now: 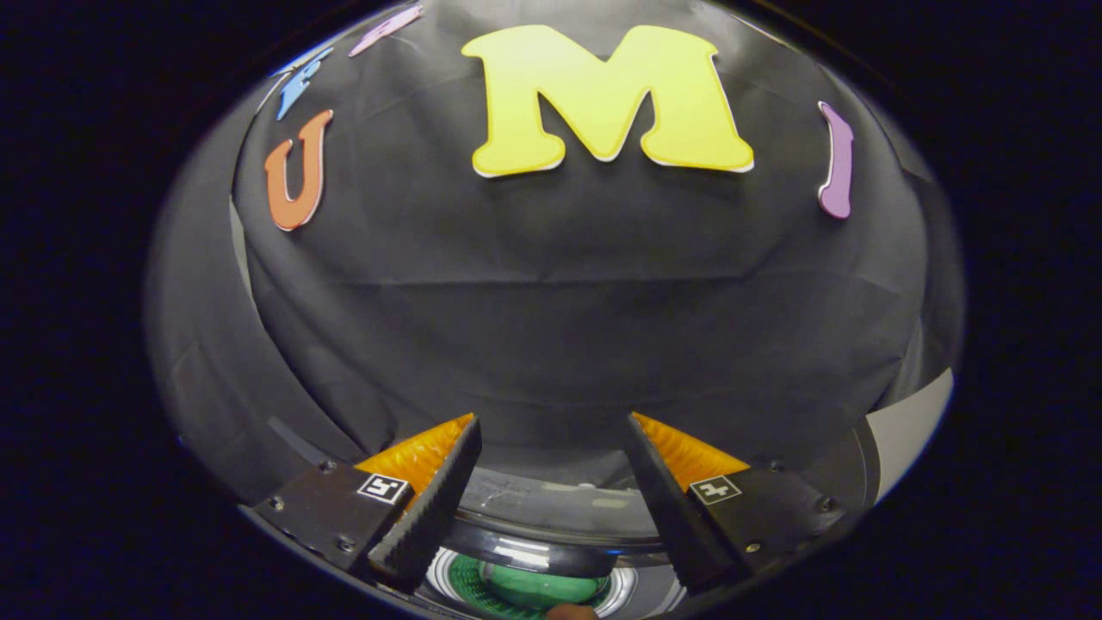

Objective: Put the clothes into the washing machine and then close the washing machine lid.

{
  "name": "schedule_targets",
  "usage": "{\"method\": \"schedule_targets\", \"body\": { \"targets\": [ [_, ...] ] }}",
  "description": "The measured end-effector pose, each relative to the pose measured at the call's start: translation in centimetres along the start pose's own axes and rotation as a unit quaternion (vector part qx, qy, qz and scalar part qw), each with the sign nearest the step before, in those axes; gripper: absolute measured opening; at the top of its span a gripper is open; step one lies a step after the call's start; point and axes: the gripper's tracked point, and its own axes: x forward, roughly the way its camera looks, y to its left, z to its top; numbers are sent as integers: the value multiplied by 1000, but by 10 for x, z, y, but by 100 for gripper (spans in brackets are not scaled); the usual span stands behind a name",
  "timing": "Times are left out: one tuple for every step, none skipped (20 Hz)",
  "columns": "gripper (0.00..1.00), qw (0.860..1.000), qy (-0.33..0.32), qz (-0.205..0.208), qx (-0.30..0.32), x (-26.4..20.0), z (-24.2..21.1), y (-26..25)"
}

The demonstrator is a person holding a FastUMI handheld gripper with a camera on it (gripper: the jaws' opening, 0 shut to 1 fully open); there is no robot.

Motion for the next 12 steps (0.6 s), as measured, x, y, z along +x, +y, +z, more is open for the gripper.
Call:
{"method": "schedule_targets", "body": {
  "targets": [
    [100, 1000, -6, 0, -1, -1, 0, 0],
    [100, 1000, -12, -1, -2, 0, 1, -1],
    [100, 1000, -18, -2, -4, 0, 2, -1],
    [100, 1000, -25, -3, -4, 0, 3, -1],
    [100, 1000, -29, -4, -5, 0, 2, -2],
    [100, 999, -33, -4, -6, -1, 2, -1],
    [100, 999, -37, -4, -7, -2, 2, 0],
    [100, 999, -41, -3, -8, -2, 1, 0],
    [100, 999, -42, 1, -8, -2, -1, 1],
    [100, 999, -42, 6, -10, -4, -3, 2],
    [100, 999, -41, 10, -10, -7, -8, 4],
    [100, 999, -38, 14, -11, -12, -14, 6]
  ]
}}
